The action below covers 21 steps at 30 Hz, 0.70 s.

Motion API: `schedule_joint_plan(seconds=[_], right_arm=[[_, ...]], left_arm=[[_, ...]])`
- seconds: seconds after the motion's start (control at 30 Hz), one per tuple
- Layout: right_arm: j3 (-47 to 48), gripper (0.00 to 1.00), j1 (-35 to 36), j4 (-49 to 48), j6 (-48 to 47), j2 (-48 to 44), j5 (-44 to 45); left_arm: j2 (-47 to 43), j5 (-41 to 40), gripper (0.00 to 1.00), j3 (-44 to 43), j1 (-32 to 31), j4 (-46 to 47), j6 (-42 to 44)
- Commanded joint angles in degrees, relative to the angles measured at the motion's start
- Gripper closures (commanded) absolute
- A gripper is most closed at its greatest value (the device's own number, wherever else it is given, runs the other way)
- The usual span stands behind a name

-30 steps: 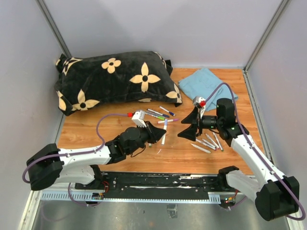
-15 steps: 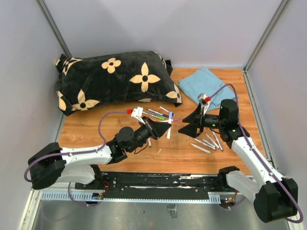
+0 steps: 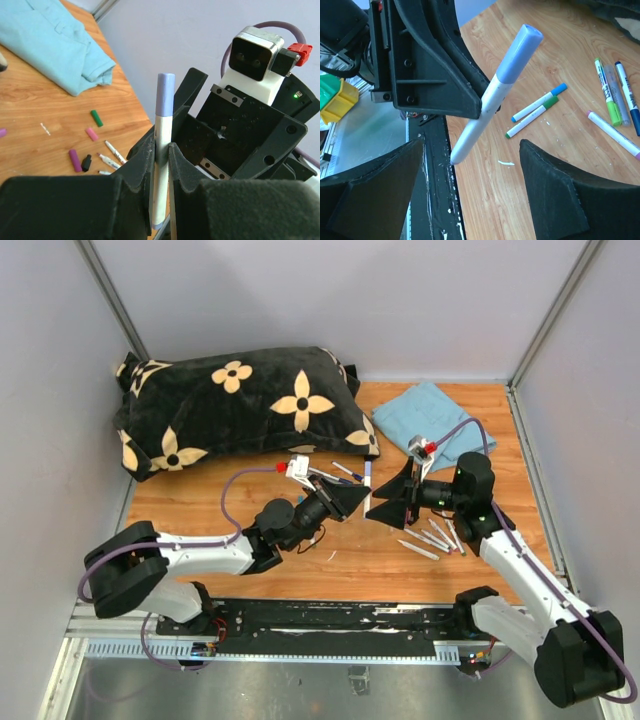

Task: Open the pen caps
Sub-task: Pick up the pen from the center of the board.

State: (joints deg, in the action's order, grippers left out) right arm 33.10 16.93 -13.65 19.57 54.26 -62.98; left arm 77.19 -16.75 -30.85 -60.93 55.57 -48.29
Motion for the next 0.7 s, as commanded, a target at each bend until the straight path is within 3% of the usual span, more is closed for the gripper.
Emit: schedule_joint_plan(seconds=[0.0,0.17,0.27,0.47,0.57,0.6,0.67], right_arm=[[-1.3,0.21,1.5,-2.7,3.0,-1.1,2.5],[-0.6,0.27,2.2,0.1,2.3,-0.6,5.0],[-0.2,0.36,2.3,0.7,2.3,-0.7,5.8],[0.1,0.81,2.3,0.9,3.1,-2.2,5.5],[0.9,0.98,2.3,2.5,2.6,-2.6,5.2],[1.1,0.99,2.3,2.8,2.4,-2.8,5.0],[1.5,0.99,2.3,3.6,1.7,-3.1,4.8]], left_arm=[[2.4,-1.0,1.00,-3.0,-1.0,3.8,-0.1],[3.5,-1.3,1.00,-4.0,-1.6,4.7,0.0],[4.4,-1.1,1.00,-5.0,-2.1,4.7,0.4],[6.0,-0.4,1.00,-5.2,-2.6,6.7,1.1],[5.1,0.4,0.98,-4.6,-2.6,7.0,1.6],[4.6,1.1,0.94,-4.5,-2.6,6.2,1.8],[3.5,3.3,0.75,-4.4,-2.5,4.6,2.7]])
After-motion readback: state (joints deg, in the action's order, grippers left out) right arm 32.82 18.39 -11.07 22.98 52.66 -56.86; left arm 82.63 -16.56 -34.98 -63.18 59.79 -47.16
